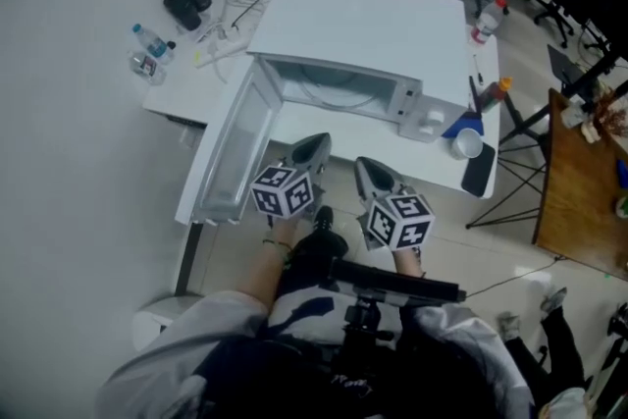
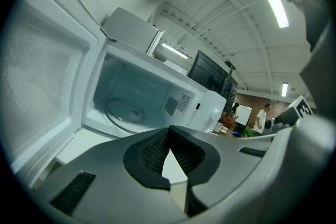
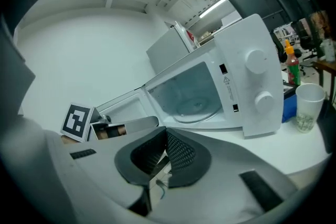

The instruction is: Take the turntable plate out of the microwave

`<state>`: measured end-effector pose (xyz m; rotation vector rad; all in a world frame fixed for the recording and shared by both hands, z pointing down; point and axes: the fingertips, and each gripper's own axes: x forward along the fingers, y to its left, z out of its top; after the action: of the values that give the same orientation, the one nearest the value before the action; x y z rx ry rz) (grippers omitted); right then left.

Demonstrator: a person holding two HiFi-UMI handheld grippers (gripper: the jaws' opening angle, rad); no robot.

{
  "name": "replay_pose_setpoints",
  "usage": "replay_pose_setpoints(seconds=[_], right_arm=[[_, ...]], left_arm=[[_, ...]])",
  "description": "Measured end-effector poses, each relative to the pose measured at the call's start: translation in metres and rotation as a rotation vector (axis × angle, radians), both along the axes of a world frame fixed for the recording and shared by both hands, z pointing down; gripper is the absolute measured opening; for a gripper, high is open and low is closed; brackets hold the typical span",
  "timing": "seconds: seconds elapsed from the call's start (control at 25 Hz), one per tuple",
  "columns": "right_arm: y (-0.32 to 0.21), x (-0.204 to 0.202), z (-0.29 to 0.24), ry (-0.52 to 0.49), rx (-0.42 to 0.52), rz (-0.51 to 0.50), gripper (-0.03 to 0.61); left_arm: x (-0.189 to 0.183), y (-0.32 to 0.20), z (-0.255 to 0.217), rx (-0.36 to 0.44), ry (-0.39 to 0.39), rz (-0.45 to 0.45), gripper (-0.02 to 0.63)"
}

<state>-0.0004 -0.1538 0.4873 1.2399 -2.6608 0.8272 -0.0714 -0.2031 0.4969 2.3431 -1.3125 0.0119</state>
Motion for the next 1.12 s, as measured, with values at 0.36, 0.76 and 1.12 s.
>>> replay_pose_setpoints(seconds=[0.36,0.76,1.12], right_arm=[[-0.049,-0.016,0.009,0.037,-0.031,0.05,-0.012],[-0.073,-0.001,0.027,0.056,-0.072,0.146,-0.012],[-0.078,0.007,0.034,0.065,-0.095,0.173,-0.011]], left_arm=[[-0.014,-0.061,0.039,-0.137,0.068,0.048,0.083],[-0.027,-0.103,0.085,-0.322,0.187,-0.019,0.107],[-0.028,-0.114,0.096,-0.425,0.332,-0.09,0.11]])
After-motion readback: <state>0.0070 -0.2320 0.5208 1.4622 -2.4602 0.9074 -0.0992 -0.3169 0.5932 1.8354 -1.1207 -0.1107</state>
